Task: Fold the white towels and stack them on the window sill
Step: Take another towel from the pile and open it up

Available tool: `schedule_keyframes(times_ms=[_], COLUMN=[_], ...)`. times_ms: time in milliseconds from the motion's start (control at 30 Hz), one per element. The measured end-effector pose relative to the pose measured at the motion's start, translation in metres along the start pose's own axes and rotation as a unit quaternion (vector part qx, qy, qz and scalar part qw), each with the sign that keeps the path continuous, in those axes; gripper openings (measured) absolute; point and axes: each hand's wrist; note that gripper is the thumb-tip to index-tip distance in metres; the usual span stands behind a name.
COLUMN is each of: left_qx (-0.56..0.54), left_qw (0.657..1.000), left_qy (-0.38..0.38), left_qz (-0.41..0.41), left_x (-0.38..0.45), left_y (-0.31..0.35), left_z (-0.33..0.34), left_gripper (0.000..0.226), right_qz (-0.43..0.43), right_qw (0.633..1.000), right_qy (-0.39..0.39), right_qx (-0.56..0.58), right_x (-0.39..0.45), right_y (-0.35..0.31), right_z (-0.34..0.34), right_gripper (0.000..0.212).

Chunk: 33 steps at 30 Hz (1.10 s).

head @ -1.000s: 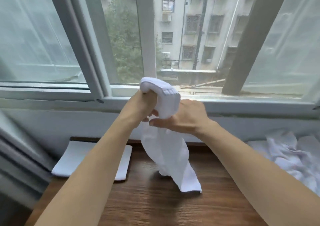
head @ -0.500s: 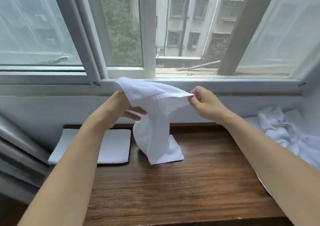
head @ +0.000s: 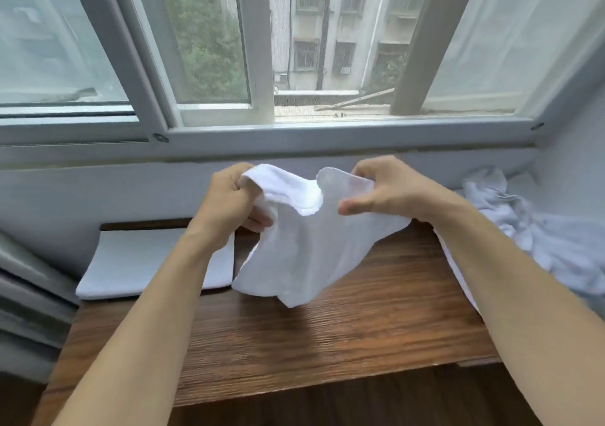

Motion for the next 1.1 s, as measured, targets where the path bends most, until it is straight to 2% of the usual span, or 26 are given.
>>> schedule_keyframes(times_ms=[67, 167, 200, 267, 300, 367, 433, 500, 633, 733, 800, 867, 933, 1000, 1067, 1100], left_qx=[-0.019, -0.016, -0.009, 0.004, 0.008, 0.016, 0.022, 0.008, -0.059, -0.142, -0.146, -0.110, -0.087, -0.043, 0.050, 0.107], left_qw=[0.999, 0.998, 0.998, 0.998, 0.998, 0.998, 0.998, 0.998, 0.989, 0.973, 0.967, 0.963, 0.968, 0.987, 0.998, 0.994], left_qy=[0.039, 0.060, 0.060, 0.047, 0.042, 0.038, 0.044, 0.063, 0.126, 0.155, 0.163, 0.171, 0.147, 0.094, 0.025, -0.009], left_qz=[-0.004, -0.012, -0.019, -0.044, -0.053, -0.049, -0.036, -0.024, 0.056, 0.096, 0.134, 0.177, 0.181, 0.124, 0.025, -0.018], left_x=[-0.003, -0.009, -0.010, -0.009, -0.009, -0.006, 0.002, 0.013, 0.022, 0.004, -0.013, -0.034, -0.058, -0.078, -0.088, -0.089], left_y=[0.002, 0.006, 0.007, 0.009, 0.010, 0.015, 0.023, 0.035, 0.077, 0.107, 0.112, 0.107, 0.094, 0.074, 0.045, 0.029], left_z=[-0.017, -0.034, -0.035, -0.035, -0.032, -0.026, -0.021, -0.020, -0.028, -0.035, -0.037, -0.036, -0.035, -0.035, -0.031, -0.028], left_gripper=[0.022, 0.013, 0.014, 0.023, 0.025, 0.022, 0.017, 0.016, 0.019, 0.045, 0.044, 0.037, 0.028, 0.020, 0.025, 0.029], right_qz=[0.046, 0.092, 0.091, 0.099, 0.115, 0.129, 0.111, 0.088, -0.033, -0.109, -0.137, -0.156, -0.150, -0.112, -0.052, -0.023], right_qw=[0.988, 0.989, 0.993, 0.993, 0.978, 0.925, 0.895, 0.884, 0.880, 0.848, 0.834, 0.844, 0.879, 0.930, 0.972, 0.981], right_qy=[-0.077, -0.059, -0.040, 0.016, 0.035, 0.052, 0.086, 0.151, 0.304, 0.339, 0.335, 0.319, 0.293, 0.235, 0.111, 0.048], right_qx=[-0.124, -0.102, -0.066, 0.069, 0.172, 0.355, 0.423, 0.434, 0.363, 0.393, 0.417, 0.403, 0.345, 0.260, 0.200, 0.188], right_x=[-0.006, -0.005, -0.004, 0.000, 0.001, 0.006, 0.017, 0.032, 0.037, 0.017, -0.002, -0.021, -0.039, -0.050, -0.059, -0.059], right_y=[0.020, 0.051, 0.061, 0.073, 0.076, 0.078, 0.074, 0.062, 0.030, 0.008, -0.002, -0.004, 0.006, 0.029, 0.055, 0.068], right_z=[-0.019, -0.041, -0.045, -0.043, -0.041, -0.036, -0.034, -0.040, -0.083, -0.113, -0.120, -0.120, -0.117, -0.111, -0.097, -0.086], right_gripper=[0.028, 0.041, 0.044, 0.029, 0.022, 0.025, 0.023, 0.020, 0.016, 0.016, 0.019, 0.025, 0.034, 0.035, 0.031, 0.031])
Point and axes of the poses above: each hand's wrist, its own x-axis towards the middle knuckle, its own z-axis out of the palm, y = z × x, and after that the axes turned 6 degrees about y, right-handed
